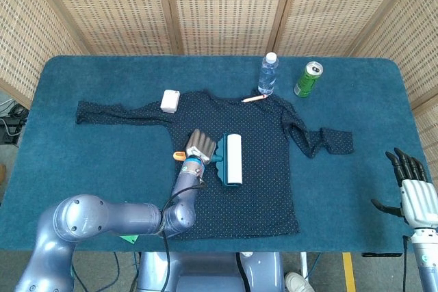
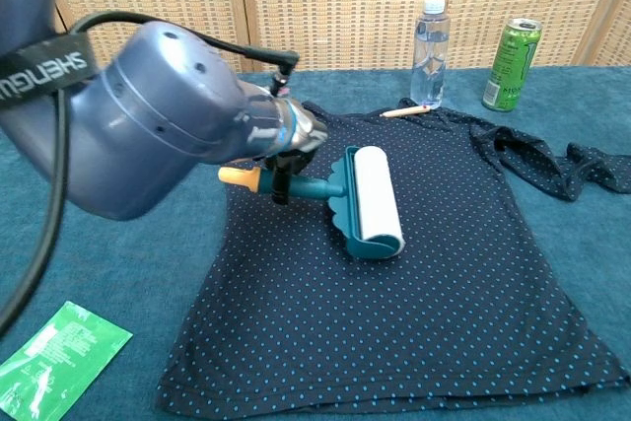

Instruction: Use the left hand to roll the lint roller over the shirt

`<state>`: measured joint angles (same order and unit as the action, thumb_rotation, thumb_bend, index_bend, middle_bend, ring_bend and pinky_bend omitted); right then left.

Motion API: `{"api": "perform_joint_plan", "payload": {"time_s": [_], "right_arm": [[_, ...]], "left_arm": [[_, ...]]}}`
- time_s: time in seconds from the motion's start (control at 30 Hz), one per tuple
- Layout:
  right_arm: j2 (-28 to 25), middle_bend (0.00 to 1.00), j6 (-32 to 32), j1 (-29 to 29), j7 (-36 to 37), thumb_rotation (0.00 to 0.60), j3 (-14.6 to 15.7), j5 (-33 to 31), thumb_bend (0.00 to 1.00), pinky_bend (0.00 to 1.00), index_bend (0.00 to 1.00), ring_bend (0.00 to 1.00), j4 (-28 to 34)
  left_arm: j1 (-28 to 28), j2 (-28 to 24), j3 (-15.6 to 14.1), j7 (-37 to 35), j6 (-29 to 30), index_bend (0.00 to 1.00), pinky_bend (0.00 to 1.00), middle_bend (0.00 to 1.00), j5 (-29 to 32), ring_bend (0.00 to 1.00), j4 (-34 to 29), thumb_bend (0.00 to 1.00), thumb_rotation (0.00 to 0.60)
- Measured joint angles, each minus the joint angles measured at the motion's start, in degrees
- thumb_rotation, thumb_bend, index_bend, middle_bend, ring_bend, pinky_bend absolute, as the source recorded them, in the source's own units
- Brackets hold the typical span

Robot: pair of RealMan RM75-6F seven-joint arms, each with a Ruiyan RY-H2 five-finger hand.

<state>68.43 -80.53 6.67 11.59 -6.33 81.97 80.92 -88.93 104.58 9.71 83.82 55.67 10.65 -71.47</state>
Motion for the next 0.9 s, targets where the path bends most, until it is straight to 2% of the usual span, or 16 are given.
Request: {"api": "perform_joint_plan", "payload": {"time_s": [0.17, 0.3, 0.6, 0.77, 0.9], "right_arm": [[-0.02, 0.00, -0.11, -0.09, -0.16, 0.600, 0.06, -0.03, 0.07, 0.00, 0.00, 0.00, -0.01], [0.03, 0.00, -0.44, -0.11, -1.13, 0.600, 0.31, 0.52, 0.07, 0.00, 0.00, 0.00, 0.42], [0.04, 0.00, -0.84, -0.08, -3.61, 0.600, 1.03, 1.66, 0.07, 0.00, 0.00, 0.00, 1.81], [0.00, 0.00, -1.14, -0.05, -4.57, 0.600, 1.33, 2.27, 0.07, 0.00, 0.00, 0.00, 2.63], [-0.15, 0.00, -1.30, -0.01, -4.79, 0.600, 1.29, 2.32, 0.07, 0.00, 0.00, 0.00, 2.92]], "left_arm": [[0.32, 0.59, 0.46, 0.84, 0.62, 0.89, 0.65, 0.90, -0.24, 0.70, -0.02, 0.52, 0.600], [2.22, -1.06, -0.43, 0.29, 1.06, 0.89, 0.65, 0.90, -1.29, 0.70, -1.59, 0.52, 0.600], [9.47, -7.44, -4.50, -4.27, 0.47, 0.89, 0.65, 0.90, -5.18, 0.70, -5.51, 0.52, 0.600], [14.05, -12.02, -7.02, -8.15, -1.10, 0.89, 0.65, 0.90, -7.92, 0.70, -6.21, 0.52, 0.600], [16.19, -14.07, -7.90, -11.02, -3.36, 0.89, 0.65, 0.90, -9.82, 0.70, -5.80, 0.52, 0.600]]}}
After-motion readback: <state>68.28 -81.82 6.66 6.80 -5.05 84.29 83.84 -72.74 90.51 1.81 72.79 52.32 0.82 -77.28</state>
